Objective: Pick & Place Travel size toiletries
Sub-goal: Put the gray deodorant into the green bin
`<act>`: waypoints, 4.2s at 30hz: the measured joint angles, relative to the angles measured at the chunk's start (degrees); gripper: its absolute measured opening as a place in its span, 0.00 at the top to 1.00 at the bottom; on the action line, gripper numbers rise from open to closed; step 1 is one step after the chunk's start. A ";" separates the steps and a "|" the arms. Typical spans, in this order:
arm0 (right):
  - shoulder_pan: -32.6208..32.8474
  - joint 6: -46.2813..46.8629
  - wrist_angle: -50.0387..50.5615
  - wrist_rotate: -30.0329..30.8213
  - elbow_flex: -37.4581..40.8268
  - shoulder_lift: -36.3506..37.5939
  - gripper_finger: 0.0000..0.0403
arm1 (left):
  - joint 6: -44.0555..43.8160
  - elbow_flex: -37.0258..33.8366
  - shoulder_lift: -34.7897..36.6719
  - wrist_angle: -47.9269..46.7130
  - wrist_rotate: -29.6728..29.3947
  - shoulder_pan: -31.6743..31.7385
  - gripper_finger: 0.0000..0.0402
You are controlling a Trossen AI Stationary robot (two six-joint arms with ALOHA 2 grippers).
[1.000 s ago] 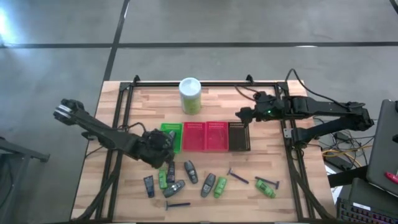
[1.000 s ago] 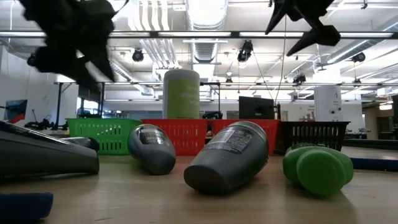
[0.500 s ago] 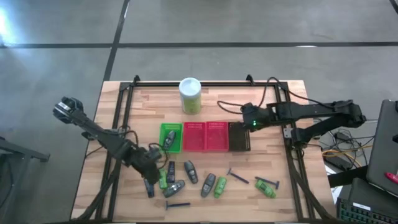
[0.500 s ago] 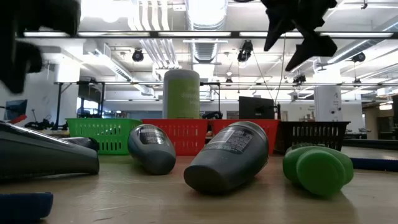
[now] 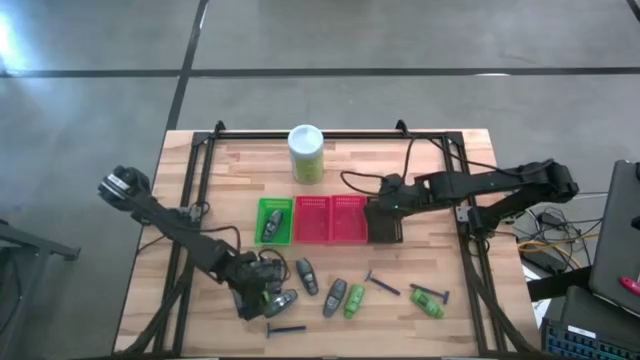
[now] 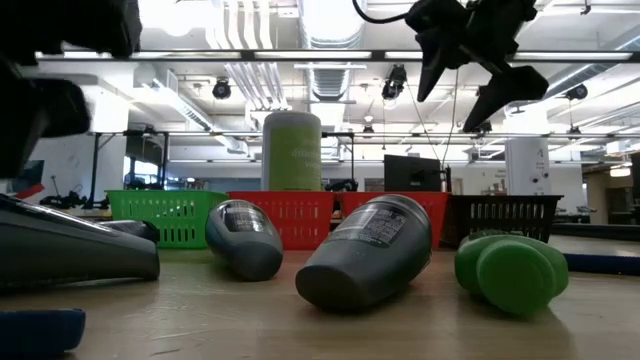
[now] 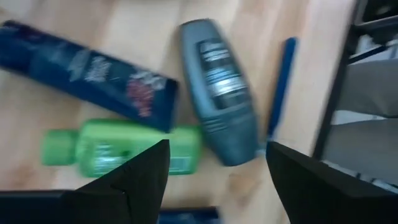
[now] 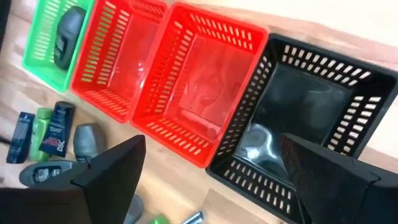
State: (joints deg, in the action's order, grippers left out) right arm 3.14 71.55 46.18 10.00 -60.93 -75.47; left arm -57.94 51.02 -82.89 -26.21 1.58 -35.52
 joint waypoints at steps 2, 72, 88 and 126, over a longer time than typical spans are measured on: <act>-0.14 -1.69 0.35 0.54 0.00 0.57 0.09 | 0.28 2.53 -1.23 -0.36 -0.93 -0.23 0.29; -1.75 -22.86 5.85 -0.20 2.97 1.23 0.09 | -1.12 35.01 -23.90 -27.48 -12.17 -4.22 0.18; -2.47 -24.24 5.50 0.65 2.97 1.23 0.09 | -9.74 27.67 -23.87 -24.05 -9.79 -4.31 0.18; -5.07 -25.07 5.78 0.46 3.08 1.23 0.09 | -12.46 19.40 -24.33 -14.31 -10.70 -2.79 0.26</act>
State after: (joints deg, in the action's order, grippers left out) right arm -1.93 46.48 51.96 10.46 -57.84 -74.24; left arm -70.40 70.42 -107.22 -40.52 -9.13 -38.31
